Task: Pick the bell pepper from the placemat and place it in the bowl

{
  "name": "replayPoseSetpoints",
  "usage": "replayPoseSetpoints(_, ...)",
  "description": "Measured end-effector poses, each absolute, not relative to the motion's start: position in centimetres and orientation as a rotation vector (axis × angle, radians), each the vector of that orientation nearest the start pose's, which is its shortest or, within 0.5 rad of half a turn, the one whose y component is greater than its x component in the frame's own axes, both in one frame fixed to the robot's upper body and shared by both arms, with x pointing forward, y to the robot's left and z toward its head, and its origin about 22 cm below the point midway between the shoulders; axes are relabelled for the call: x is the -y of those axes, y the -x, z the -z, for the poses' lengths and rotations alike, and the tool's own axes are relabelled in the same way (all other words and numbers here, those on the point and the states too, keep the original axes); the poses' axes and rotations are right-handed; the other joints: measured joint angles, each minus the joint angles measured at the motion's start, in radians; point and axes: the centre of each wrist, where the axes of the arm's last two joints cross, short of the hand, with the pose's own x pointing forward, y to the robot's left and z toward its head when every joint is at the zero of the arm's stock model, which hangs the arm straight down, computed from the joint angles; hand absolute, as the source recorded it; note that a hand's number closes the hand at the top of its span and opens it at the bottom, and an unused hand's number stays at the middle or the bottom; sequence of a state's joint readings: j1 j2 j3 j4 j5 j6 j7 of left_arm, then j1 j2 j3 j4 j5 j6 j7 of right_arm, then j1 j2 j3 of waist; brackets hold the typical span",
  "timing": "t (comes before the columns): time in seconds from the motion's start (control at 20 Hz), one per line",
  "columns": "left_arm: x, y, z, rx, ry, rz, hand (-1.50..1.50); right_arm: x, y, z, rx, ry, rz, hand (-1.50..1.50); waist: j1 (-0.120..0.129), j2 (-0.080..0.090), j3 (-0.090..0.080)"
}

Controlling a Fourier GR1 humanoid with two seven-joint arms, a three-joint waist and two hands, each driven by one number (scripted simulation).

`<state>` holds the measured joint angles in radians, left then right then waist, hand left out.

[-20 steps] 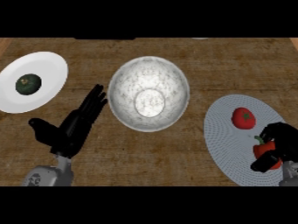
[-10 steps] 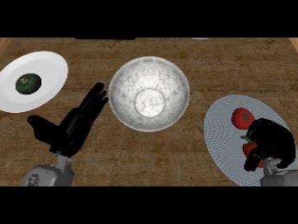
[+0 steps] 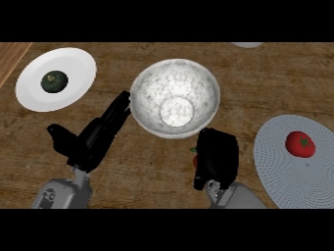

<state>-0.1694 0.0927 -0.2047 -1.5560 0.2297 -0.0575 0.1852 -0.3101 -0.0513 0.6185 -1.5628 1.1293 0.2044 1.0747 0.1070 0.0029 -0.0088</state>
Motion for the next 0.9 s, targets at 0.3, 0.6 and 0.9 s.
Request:
replayPoseSetpoints(0.3,-18.8,-27.6,-3.1,1.455,0.299,0.190,0.00,3.2,-24.0,-9.3,1.131,1.160,-0.981,1.50,0.005,-0.008,0.002)
replayPoseSetpoints(0.6,-18.4,-27.7,-2.6,1.446,0.306,0.196,0.00,1.1,-23.9,-13.1,1.314,1.263,-0.929,1.50,-0.011,-0.019,0.000)
replayPoseSetpoints(0.9,-18.1,-27.9,-2.7,1.449,0.321,0.203,0.00,0.0,-24.7,-16.0,1.404,1.327,-0.881,1.50,-0.017,-0.021,0.001)
